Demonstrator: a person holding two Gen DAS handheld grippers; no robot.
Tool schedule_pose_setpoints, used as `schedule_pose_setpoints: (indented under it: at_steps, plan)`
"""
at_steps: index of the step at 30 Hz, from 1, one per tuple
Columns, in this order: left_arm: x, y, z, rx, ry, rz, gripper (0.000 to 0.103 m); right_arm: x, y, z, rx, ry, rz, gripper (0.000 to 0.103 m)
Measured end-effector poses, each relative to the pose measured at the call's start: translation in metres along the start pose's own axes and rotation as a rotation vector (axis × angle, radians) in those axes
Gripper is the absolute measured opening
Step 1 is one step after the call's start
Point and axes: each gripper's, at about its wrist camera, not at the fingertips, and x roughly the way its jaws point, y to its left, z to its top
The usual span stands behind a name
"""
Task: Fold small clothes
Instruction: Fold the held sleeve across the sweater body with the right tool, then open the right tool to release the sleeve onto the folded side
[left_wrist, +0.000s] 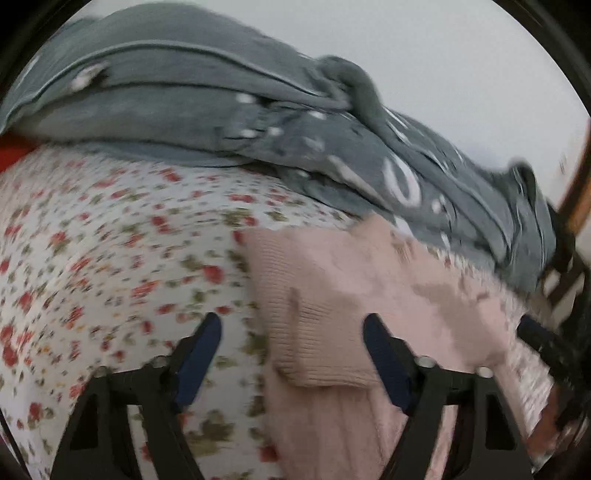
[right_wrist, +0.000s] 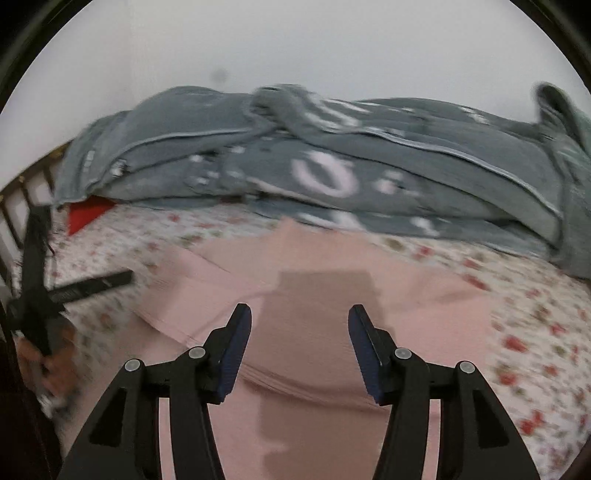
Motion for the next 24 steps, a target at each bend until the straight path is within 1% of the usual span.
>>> schedule_pose_setpoints:
  at_steps: [2, 3, 6, 8, 10, 12, 13, 15, 16, 19, 20, 22, 24]
  plan:
    - [0.010, -0.012, -0.002, 0.055, 0.022, 0.012, 0.052, -0.006, -0.030, -0.014, 0.045, 0.004, -0.019, 0.054]
    - [0.016, -0.018, -0.004, 0.081, 0.034, 0.017, 0.048, -0.007, -0.041, -0.019, 0.072, 0.005, -0.014, 0.054]
    - [0.022, -0.023, -0.007, 0.109, 0.034, 0.032, 0.046, -0.015, -0.077, -0.037, 0.165, -0.019, 0.028, 0.054]
    - [0.023, -0.022, -0.007, 0.106, 0.027, 0.010, 0.043, -0.021, -0.093, -0.046, 0.227, -0.053, 0.060, 0.054]
    - [0.023, -0.020, -0.005, 0.101, 0.027, 0.004, 0.037, -0.023, -0.101, -0.046, 0.269, -0.054, 0.099, 0.054]
    - [0.026, -0.018, -0.003, 0.080, 0.024, 0.012, 0.027, -0.024, -0.101, -0.047, 0.272, -0.070, 0.107, 0.054]
    - [0.027, -0.017, -0.003, 0.074, 0.023, 0.010, 0.024, -0.024, -0.100, -0.048, 0.270, -0.076, 0.102, 0.054]
    - [0.027, -0.016, -0.003, 0.066, 0.018, -0.004, 0.010, -0.020, -0.097, -0.050, 0.263, -0.066, 0.093, 0.054]
    - [0.027, -0.017, -0.002, 0.069, 0.011, -0.013, 0.010, -0.018, -0.095, -0.051, 0.255, -0.058, 0.089, 0.054]
    - [0.009, -0.026, 0.004, 0.101, -0.081, -0.017, 0.008, -0.018, -0.091, -0.051, 0.226, -0.061, 0.069, 0.054]
    - [0.002, -0.028, 0.009, 0.093, -0.114, -0.024, 0.008, -0.020, -0.090, -0.051, 0.218, -0.072, 0.067, 0.054]
    - [-0.002, -0.029, 0.018, 0.081, -0.133, -0.031, 0.008, -0.023, -0.088, -0.049, 0.204, -0.096, 0.052, 0.054]
    - [0.000, -0.028, 0.023, 0.072, -0.146, 0.017, 0.008, -0.020, -0.087, -0.049, 0.198, -0.086, 0.048, 0.054]
